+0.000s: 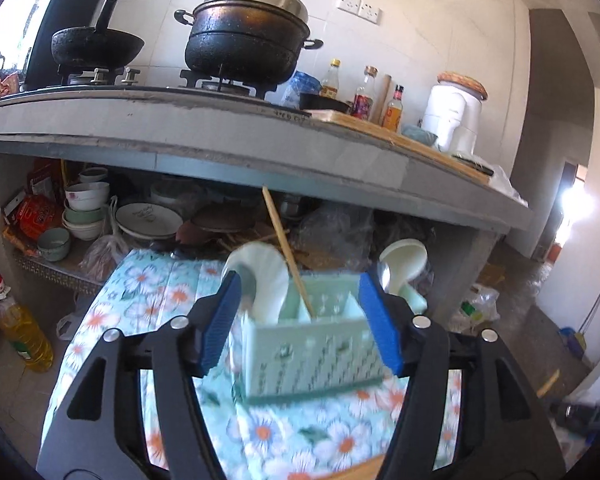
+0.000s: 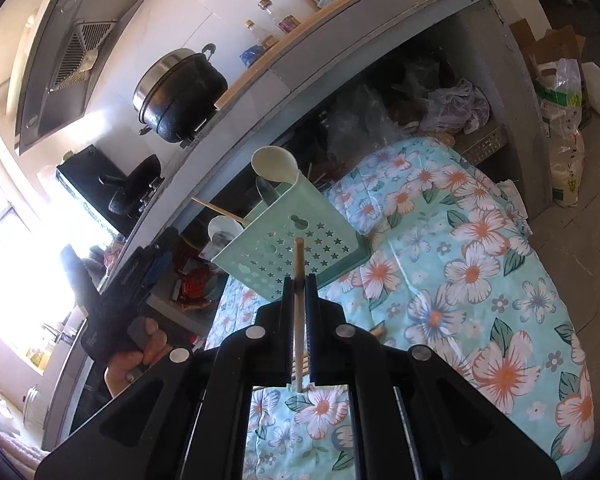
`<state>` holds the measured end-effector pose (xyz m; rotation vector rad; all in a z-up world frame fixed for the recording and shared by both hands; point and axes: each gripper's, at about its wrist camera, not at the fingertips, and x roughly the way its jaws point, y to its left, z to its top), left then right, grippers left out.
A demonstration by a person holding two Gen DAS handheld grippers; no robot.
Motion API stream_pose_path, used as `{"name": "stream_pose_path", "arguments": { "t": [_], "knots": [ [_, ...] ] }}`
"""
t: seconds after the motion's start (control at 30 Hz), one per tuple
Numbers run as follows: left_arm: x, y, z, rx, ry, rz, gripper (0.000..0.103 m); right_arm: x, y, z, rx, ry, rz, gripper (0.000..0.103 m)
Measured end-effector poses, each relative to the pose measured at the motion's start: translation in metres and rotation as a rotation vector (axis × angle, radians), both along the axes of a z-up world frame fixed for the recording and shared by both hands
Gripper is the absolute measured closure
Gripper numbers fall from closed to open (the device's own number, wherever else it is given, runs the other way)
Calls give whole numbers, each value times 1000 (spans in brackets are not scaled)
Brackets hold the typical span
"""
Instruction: Organize utensils
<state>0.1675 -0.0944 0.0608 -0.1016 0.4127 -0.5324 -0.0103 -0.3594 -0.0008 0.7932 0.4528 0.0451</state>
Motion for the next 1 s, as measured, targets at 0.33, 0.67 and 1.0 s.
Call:
{"name": "stream_pose_path", "arguments": {
  "t": [0.33, 0.67, 1.0],
  "knots": [
    [-47, 26, -33, 71, 30, 3, 33, 12, 22, 44, -127, -56, 63, 99],
    [-45, 45, -52, 54, 90, 18, 33, 37, 42, 71, -196, -65, 120, 99],
    [-50, 28, -79, 115, 162, -69, 33, 20, -17, 14, -29, 157, -32, 69]
  ]
}}
